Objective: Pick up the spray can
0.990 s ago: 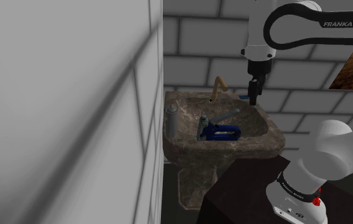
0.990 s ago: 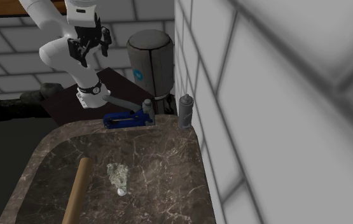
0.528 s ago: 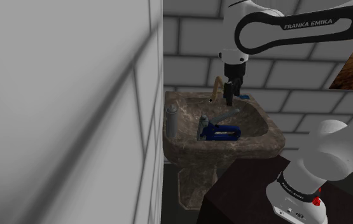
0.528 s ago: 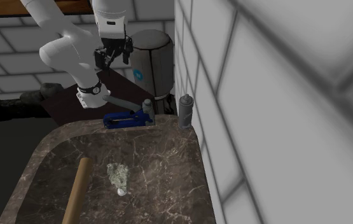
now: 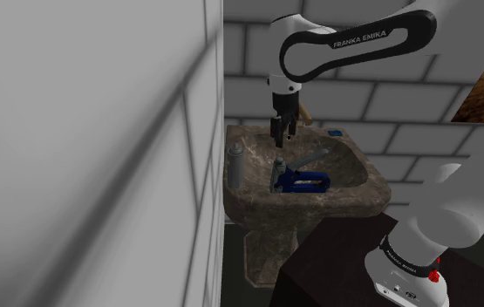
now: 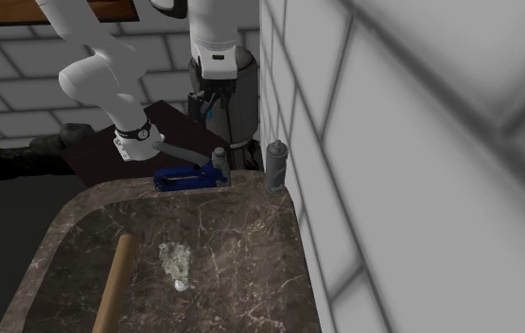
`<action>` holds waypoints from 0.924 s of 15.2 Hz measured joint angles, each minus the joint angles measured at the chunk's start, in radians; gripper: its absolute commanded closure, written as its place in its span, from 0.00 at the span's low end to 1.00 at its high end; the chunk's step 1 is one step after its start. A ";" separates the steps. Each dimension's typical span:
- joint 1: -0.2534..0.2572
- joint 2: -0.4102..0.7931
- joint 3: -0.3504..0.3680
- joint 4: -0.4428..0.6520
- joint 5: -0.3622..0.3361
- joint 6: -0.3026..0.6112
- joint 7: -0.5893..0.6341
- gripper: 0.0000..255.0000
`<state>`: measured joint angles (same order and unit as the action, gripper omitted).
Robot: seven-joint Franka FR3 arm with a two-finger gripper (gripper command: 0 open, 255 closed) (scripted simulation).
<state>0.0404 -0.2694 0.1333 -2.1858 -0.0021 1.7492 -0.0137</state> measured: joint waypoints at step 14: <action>0.049 0.467 0.057 0.420 -0.033 0.074 0.109 0.00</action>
<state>0.0891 0.1973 0.1907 -1.7661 -0.0355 1.8234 0.0953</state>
